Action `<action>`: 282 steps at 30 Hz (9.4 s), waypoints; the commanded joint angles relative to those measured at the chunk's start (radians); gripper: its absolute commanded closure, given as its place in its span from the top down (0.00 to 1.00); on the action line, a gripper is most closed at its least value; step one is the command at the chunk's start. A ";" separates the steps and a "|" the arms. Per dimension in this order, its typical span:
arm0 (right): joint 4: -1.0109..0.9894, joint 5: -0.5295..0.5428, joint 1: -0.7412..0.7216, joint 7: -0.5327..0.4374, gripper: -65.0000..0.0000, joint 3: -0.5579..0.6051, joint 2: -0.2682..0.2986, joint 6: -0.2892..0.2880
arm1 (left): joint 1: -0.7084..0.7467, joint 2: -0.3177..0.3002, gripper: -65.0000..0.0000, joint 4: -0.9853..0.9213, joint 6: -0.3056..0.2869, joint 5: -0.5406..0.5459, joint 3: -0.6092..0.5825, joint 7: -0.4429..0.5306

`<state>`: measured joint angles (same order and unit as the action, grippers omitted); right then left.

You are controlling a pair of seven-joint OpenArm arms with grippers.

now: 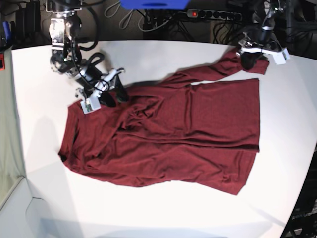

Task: Layout the t-shirt on the table in an organized manner, then fold the t-shirt properly
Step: 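Pull the sleeve with the left gripper up and away from the shirt body, then swing the held sleeve with the left gripper back over the shirt, then lower the sleeve with the left gripper onto the shirt's middle, then lift the left gripper with the sleeve up and away from the right gripper, then pull the held shirt edge with the left gripper away from the right gripper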

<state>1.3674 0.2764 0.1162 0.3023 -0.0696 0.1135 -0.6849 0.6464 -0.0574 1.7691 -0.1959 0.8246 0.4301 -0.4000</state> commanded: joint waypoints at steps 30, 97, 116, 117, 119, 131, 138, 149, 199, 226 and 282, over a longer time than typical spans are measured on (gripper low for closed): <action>-0.041 0.022 -0.069 -0.025 0.44 -0.003 0.025 -0.013 | 0.089 -0.032 0.01 0.025 -0.502 -0.483 -0.037 -0.182; -0.039 0.022 -0.071 -0.024 0.44 -0.003 0.025 -0.013 | -0.167 -0.048 0.59 -0.028 -0.502 -0.669 -0.442 -0.182; -0.039 0.022 -0.071 -0.024 0.44 -0.003 0.025 -0.013 | -0.277 0.023 0.58 -0.170 -0.502 -0.690 -0.529 -0.182; -0.039 0.022 -0.071 -0.024 0.44 -0.003 0.025 -0.013 | -0.287 0.023 0.57 -0.171 -0.502 -0.690 -0.541 -0.182; -0.039 0.022 -0.071 -0.024 0.44 -0.003 0.025 -0.013 | -0.291 0.023 0.47 -0.171 -0.502 -0.690 -0.558 -0.182; -0.039 0.022 -0.071 -0.024 0.44 -0.003 0.027 -0.013 | -0.316 0.014 0.00 -0.156 -0.465 -0.690 -0.514 -0.181; -0.039 0.022 -0.071 -0.024 0.44 -0.003 0.027 -0.013 | -0.382 0.012 0.00 0.004 -0.334 -0.690 -0.509 -0.182; -0.039 0.022 -0.071 -0.024 0.44 -0.003 0.058 -0.013 | -0.549 0.024 0.00 0.150 -0.245 -0.687 -0.518 -0.182; -0.038 0.021 -0.082 -0.024 0.44 0.001 0.062 -0.013 | -0.977 0.214 0.71 -0.437 -0.245 -1.138 -0.768 -0.184; -0.041 0.021 -0.114 -0.024 0.45 -0.003 0.085 -0.013 | -0.156 0.155 0.79 0.099 -0.256 -1.144 -0.707 -0.184; -0.042 0.022 -0.086 -0.024 0.45 -0.117 0.142 -0.013 | -0.251 0.026 0.00 0.245 -0.431 -1.135 0.171 -0.175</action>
<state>1.3121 0.2798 0.0360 0.3027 -0.1810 0.2436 -0.6849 0.3969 -0.0212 1.9938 -0.6369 -0.3153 0.5980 -0.5934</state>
